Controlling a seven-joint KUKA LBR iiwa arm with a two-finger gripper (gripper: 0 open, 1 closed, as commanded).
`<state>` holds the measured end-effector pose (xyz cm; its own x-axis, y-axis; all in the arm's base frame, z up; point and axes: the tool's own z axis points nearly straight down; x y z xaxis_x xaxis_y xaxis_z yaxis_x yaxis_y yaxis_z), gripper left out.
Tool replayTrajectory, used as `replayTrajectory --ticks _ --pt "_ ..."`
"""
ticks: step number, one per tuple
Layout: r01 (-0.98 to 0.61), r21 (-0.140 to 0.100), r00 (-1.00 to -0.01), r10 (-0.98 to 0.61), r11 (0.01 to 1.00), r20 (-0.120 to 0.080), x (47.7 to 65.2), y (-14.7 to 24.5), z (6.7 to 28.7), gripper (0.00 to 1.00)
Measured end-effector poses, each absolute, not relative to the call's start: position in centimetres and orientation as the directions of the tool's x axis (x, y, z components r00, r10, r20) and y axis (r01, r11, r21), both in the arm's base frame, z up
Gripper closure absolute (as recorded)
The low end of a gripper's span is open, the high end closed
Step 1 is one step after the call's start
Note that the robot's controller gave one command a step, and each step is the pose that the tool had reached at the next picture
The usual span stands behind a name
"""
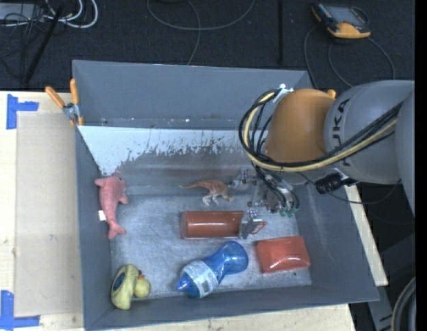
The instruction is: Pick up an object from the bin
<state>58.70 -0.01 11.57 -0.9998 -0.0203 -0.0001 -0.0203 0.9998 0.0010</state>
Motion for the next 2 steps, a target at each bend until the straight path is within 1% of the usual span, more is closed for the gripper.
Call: replayTrajectory --ticks 1,2 --pt "0.167 0.000 -0.986 0.167 0.986 0.002 57.1 1.6 12.9 0.00" --pt "0.056 0.000 -0.998 0.056 0.998 0.000 57.4 1.6 8.9 0.00"
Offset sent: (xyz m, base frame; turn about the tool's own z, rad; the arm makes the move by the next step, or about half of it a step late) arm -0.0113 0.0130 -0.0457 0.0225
